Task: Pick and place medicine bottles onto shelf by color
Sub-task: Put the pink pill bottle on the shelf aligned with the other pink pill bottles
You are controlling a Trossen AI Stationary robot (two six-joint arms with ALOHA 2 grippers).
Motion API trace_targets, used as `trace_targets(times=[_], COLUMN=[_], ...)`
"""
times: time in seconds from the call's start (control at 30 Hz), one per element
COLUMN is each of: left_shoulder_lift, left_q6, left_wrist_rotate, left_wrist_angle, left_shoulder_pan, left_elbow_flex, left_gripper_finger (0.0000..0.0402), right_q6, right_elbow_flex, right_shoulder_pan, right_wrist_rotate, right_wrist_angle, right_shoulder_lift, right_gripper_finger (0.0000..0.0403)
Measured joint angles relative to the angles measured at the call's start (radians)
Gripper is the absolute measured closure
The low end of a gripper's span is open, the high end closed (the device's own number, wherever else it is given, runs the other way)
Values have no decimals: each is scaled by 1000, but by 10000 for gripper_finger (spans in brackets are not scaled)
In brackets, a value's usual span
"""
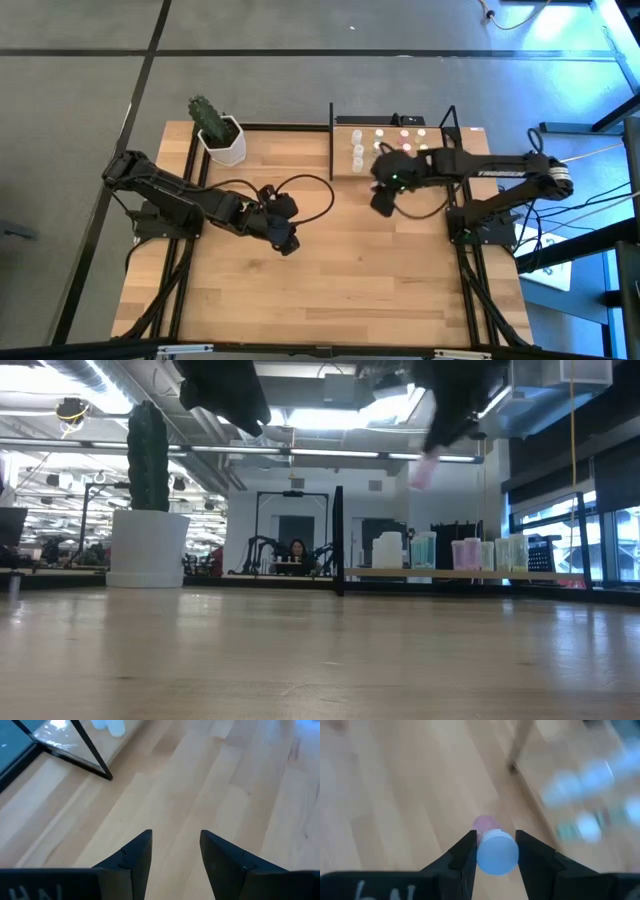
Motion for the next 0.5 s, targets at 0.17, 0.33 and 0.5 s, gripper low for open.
trace_targets(times=[0.17, 0.33, 0.5], left_shoulder_lift=[0, 0, 0], left_q6=[0, 7, 8], left_wrist_rotate=[-9, -19, -37], left_wrist_angle=[25, 70, 116], left_shoulder_pan=[0, 1, 1], left_elbow_flex=[0, 0, 0], left_gripper_finger=[243, 243, 243], right_q6=[215, 242, 133], right_elbow_flex=[0, 0, 0], right_shoulder_pan=[-67, -132, -206], right_wrist_rotate=[6, 50, 70], right_wrist_angle=[-207, -297, -288], right_shoulder_lift=[-34, -13, 28], right_gripper_finger=[277, 278, 278])
